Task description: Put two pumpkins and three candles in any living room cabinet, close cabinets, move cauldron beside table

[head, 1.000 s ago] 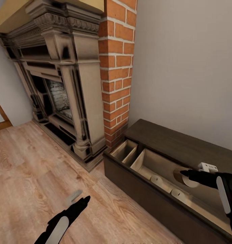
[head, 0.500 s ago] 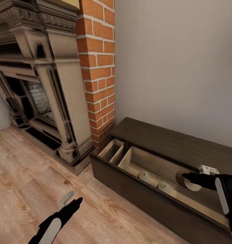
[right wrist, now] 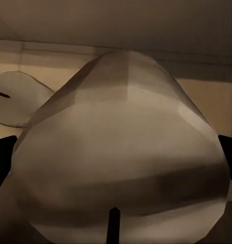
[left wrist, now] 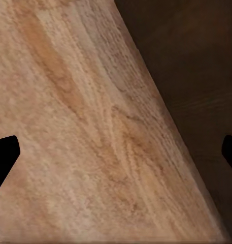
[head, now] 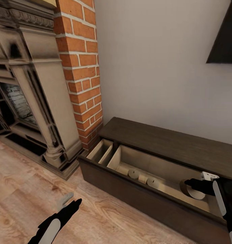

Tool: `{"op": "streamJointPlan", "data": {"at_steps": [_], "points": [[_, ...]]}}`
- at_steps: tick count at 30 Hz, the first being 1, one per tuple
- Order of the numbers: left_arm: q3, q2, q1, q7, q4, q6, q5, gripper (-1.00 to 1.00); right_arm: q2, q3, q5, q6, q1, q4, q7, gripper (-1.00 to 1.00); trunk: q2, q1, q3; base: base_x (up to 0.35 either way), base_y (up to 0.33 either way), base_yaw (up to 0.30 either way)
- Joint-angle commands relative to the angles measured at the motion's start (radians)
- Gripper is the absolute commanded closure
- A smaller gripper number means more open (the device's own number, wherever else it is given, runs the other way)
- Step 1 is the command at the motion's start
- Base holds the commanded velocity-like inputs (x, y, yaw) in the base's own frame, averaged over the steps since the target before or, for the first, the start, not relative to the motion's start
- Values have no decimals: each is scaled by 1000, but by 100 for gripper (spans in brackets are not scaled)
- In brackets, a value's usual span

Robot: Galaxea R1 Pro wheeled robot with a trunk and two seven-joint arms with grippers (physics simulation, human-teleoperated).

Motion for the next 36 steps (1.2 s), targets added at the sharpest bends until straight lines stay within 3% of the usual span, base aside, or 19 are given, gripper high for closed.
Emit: {"op": "streamJointPlan", "data": {"at_steps": [1,5,11,22,36], "points": [[-2,3,2,10,-1,5,9,-100,0,-1,-5,5,-1,1,-1,100,0,0,-1,0,0,-66],[23,25,31,10,-1,13,11,-100,2,-1,-6,5,0,4,-2,100,0,0,-1,0,0,-33],[59,36,61,11,0,16,7,-100,3,0,-6,5,-2,35,-3,100,0,0,-1,127,86,-6],[65,36,70,10,42,18,7,-100,0,1,-7,5,-22,134,-7,100,0,0,-1,78,56,-1],[58,36,70,8,47,18,2,-100,2,-1,-7,5,-27,171,-7,100,0,0,-1,142,1,0]]}}
